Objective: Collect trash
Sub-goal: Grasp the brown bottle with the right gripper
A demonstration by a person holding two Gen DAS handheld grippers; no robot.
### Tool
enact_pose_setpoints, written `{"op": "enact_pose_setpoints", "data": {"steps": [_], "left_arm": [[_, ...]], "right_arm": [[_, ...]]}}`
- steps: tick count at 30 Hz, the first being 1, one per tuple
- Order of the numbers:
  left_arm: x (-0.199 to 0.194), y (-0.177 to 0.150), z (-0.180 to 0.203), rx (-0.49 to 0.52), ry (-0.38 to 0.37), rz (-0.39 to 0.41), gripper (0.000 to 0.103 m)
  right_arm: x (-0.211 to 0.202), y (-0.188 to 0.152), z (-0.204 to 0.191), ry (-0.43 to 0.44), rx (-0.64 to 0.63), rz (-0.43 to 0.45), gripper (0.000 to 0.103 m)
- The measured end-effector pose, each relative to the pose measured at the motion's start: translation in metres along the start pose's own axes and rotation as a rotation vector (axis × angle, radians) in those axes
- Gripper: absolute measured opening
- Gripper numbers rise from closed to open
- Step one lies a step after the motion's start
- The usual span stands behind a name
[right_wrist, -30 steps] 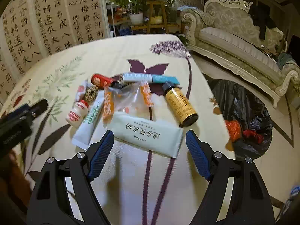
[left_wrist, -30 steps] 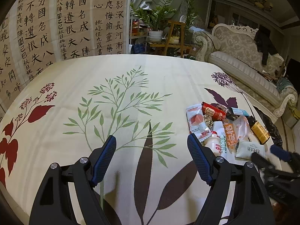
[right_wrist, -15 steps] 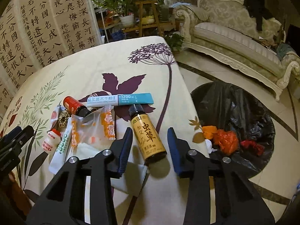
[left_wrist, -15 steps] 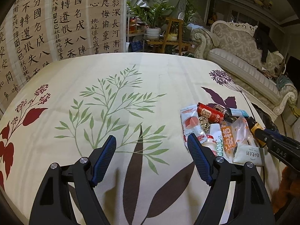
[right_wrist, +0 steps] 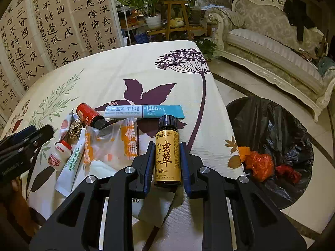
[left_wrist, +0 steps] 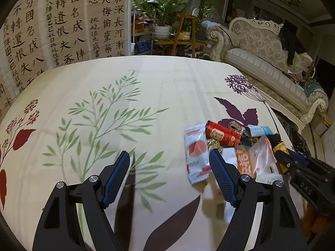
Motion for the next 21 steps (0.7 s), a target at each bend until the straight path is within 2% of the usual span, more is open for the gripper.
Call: {"op": "enact_pose_setpoints", "data": {"steps": [4, 9, 11, 16, 21], "left_arm": [[0.009, 0.006, 0.008, 0.013, -0.024, -0.026, 0.076], [0.02, 0.004, 0.008, 0.058, 0.015, -0.07, 0.076], [0.021, 0.003, 0.003, 0.048, -0.001, -0.078, 0.076], [0.012, 0.002, -0.005, 0.041, 0.026, -0.059, 0.076], [0.015, -0.003, -0.012, 0.042, 0.065, -0.086, 0.074]], "right_arm": [[0.0, 0.0, 0.001, 0.007, 0.007, 0.003, 0.023], [0.0, 0.0, 0.001, 0.014, 0.011, 0.005, 0.023], [-0.001, 0.0, 0.001, 0.016, 0.011, 0.006, 0.023], [-0.002, -0.001, 0.0, 0.023, 0.013, 0.007, 0.023], [-0.004, -0.001, 0.001, 0.029, 0.022, 0.012, 0.023]]}}
Point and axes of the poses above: each gripper's, at about its wrist camera, not at the fingertips, and x roughly the way its jaws point, z to its right, y to its top, the point moved 1 cm from there along x, roughly the way its jaws point, and after that the axes turned 11 degrees about y, right-handed, at the moved point
